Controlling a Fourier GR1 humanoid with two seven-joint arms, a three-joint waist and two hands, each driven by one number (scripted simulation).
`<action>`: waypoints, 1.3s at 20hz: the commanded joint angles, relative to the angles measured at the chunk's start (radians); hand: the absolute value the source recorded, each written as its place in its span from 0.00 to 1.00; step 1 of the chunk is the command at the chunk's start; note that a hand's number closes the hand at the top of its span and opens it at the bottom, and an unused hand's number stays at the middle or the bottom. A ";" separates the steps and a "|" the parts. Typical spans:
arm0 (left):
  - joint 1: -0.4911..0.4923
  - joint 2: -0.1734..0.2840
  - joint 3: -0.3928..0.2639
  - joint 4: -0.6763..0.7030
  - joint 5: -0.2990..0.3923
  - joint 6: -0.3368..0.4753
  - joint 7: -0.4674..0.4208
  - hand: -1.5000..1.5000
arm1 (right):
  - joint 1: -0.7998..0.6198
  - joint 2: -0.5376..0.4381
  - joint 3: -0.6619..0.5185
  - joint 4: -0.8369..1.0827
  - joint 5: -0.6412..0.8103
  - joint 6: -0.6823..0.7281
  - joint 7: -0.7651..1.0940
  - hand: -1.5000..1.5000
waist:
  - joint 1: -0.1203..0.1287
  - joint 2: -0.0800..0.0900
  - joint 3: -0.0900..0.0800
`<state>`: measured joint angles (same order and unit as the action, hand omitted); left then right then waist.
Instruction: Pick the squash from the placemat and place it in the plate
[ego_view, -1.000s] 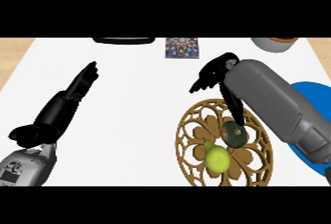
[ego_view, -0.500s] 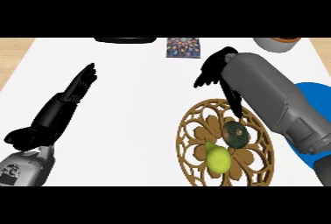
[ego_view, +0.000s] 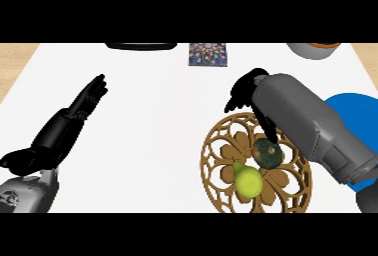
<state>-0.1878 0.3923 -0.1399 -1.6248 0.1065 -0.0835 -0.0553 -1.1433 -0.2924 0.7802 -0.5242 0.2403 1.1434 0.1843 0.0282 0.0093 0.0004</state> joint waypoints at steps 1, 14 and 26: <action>0.021 0.000 0.007 -0.025 -0.001 -0.018 -0.017 0.50 | 0.002 0.035 0.026 0.039 0.038 0.093 -0.081 0.00 | 0.010 0.002 0.000; 0.040 -0.014 0.038 -0.004 -0.015 -0.030 0.001 0.50 | 0.200 -0.023 0.144 -0.122 0.098 0.087 -0.129 0.00 | -0.016 -0.008 0.000; -0.017 -0.039 0.034 -0.009 -0.040 -0.028 0.056 0.50 | 0.240 -0.099 0.226 -0.249 0.138 0.064 -0.185 0.00 | -0.020 -0.007 0.000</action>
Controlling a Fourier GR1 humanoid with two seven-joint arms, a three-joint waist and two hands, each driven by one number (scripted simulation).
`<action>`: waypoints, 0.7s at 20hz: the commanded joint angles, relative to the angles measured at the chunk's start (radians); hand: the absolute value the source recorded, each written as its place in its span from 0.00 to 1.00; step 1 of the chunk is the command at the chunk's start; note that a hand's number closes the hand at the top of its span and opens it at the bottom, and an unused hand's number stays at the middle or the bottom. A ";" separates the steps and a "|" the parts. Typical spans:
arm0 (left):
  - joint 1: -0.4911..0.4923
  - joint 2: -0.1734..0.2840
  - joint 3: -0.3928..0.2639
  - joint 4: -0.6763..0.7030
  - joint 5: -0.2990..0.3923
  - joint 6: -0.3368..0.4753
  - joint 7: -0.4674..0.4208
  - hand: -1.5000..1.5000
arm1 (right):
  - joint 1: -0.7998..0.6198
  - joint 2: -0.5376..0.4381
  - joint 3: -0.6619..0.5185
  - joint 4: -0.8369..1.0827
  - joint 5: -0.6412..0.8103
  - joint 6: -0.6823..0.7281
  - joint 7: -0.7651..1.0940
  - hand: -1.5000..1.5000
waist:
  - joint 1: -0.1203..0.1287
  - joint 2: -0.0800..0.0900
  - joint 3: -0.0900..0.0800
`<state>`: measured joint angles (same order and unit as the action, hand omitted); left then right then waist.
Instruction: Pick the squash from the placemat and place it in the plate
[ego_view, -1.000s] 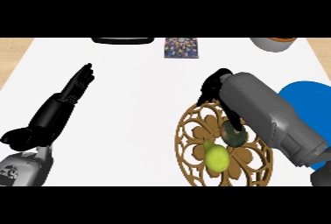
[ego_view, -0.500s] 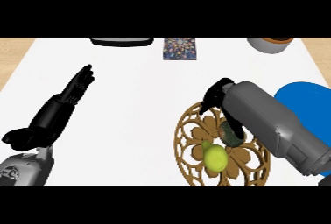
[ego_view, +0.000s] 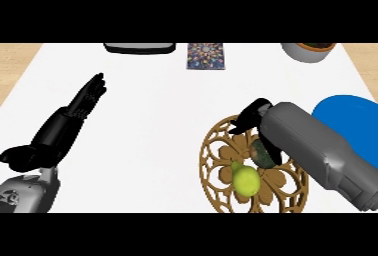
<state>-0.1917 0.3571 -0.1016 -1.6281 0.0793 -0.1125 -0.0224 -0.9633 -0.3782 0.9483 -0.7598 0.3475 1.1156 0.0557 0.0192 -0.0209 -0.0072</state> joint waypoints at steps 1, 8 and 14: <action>0.035 0.012 0.012 -0.043 0.013 -0.015 -0.004 0.50 | 0.084 -0.028 0.087 -0.024 0.020 0.111 -0.106 1.00 | 0.006 0.025 0.008; 0.036 0.008 0.038 -0.015 -0.001 -0.004 -0.015 0.50 | 0.200 -0.151 0.105 -0.284 0.091 -0.178 -0.182 1.00 | -0.039 0.015 0.008; 0.103 0.012 0.080 0.021 -0.004 0.043 0.005 0.50 | 0.288 -0.212 0.043 -0.546 0.207 -0.636 -0.119 1.00 | -0.202 -0.064 0.019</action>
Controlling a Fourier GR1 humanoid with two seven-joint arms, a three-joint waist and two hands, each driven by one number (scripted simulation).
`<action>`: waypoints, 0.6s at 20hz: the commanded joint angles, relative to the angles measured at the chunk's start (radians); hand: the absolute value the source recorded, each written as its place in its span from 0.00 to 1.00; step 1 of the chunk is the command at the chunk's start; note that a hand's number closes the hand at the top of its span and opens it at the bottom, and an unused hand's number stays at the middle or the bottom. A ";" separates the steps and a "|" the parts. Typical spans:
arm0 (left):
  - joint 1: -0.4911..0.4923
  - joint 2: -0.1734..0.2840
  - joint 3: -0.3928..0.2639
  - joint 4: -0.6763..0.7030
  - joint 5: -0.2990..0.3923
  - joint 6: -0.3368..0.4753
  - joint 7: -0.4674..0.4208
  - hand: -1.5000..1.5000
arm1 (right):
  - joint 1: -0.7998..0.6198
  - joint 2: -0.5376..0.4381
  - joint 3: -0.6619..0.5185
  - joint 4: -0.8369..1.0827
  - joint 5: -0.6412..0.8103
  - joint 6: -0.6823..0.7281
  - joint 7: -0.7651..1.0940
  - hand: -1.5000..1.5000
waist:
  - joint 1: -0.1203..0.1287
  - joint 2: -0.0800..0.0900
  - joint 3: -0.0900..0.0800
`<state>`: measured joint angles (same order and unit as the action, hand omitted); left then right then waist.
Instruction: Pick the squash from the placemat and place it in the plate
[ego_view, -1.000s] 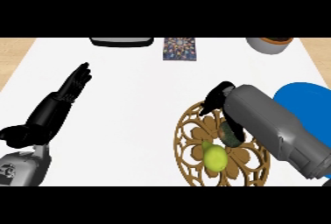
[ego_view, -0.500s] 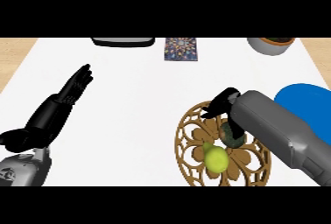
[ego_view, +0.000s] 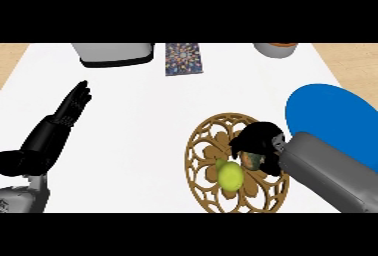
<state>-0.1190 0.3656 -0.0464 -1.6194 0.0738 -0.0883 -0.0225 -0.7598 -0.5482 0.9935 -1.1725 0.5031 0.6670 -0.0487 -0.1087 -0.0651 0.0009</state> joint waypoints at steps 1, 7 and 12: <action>0.050 0.003 0.033 0.014 0.003 0.026 0.002 0.50 | 0.127 -0.079 -0.011 -0.151 0.057 -0.240 -0.027 1.00 | -0.086 -0.016 0.011; 0.085 0.019 0.067 -0.004 0.007 0.037 0.001 0.50 | 0.302 -0.240 -0.070 -0.346 0.113 -0.547 -0.091 1.00 | -0.140 -0.015 0.010; 0.114 0.032 0.098 -0.021 0.012 0.048 -0.002 0.50 | 0.452 -0.397 -0.147 -0.508 0.107 -0.754 -0.167 1.00 | -0.154 -0.009 0.006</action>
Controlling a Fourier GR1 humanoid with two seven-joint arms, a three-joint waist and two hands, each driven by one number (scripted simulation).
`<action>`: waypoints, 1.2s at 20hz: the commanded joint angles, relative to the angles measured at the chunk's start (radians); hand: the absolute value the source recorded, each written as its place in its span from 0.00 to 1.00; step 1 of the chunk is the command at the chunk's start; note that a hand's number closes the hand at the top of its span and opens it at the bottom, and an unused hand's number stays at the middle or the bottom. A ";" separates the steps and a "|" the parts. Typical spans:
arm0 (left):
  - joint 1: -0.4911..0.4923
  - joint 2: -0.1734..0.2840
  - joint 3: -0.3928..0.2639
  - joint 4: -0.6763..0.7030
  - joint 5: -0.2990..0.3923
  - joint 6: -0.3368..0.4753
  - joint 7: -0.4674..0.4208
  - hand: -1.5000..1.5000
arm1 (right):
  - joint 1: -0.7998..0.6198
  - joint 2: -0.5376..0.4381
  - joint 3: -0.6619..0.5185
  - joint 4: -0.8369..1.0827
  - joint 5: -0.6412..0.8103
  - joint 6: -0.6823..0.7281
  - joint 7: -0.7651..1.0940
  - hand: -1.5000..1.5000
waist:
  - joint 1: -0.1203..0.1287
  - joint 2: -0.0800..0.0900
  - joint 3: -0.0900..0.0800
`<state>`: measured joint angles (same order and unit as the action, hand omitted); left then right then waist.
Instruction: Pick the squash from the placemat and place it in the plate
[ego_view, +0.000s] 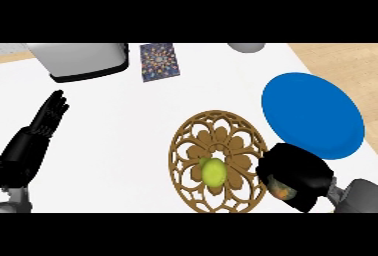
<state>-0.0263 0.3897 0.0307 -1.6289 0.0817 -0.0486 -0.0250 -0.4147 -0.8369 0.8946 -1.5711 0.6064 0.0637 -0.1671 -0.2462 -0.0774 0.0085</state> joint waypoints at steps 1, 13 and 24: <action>0.025 0.013 0.022 -0.011 0.010 -0.003 -0.002 0.50 | 0.136 -0.124 -0.071 -0.145 -0.022 -0.188 -0.072 1.00 | -0.025 0.006 -0.002; 0.065 0.024 0.033 -0.080 0.021 -0.017 -0.015 0.50 | 0.542 -0.438 -0.332 -0.323 -0.249 -0.613 -0.218 1.00 | 0.011 0.027 -0.005; -0.014 -0.023 -0.068 -0.124 -0.021 -0.024 0.020 0.50 | 0.882 -0.558 -0.579 -0.281 -0.607 -0.817 -0.435 1.00 | 0.142 0.062 -0.008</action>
<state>-0.0015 0.3915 0.0064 -1.7343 0.0860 -0.0838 -0.0315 0.3802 -1.3622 0.4037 -1.8652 0.1350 -0.7202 -0.5304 -0.1491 -0.0259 0.0010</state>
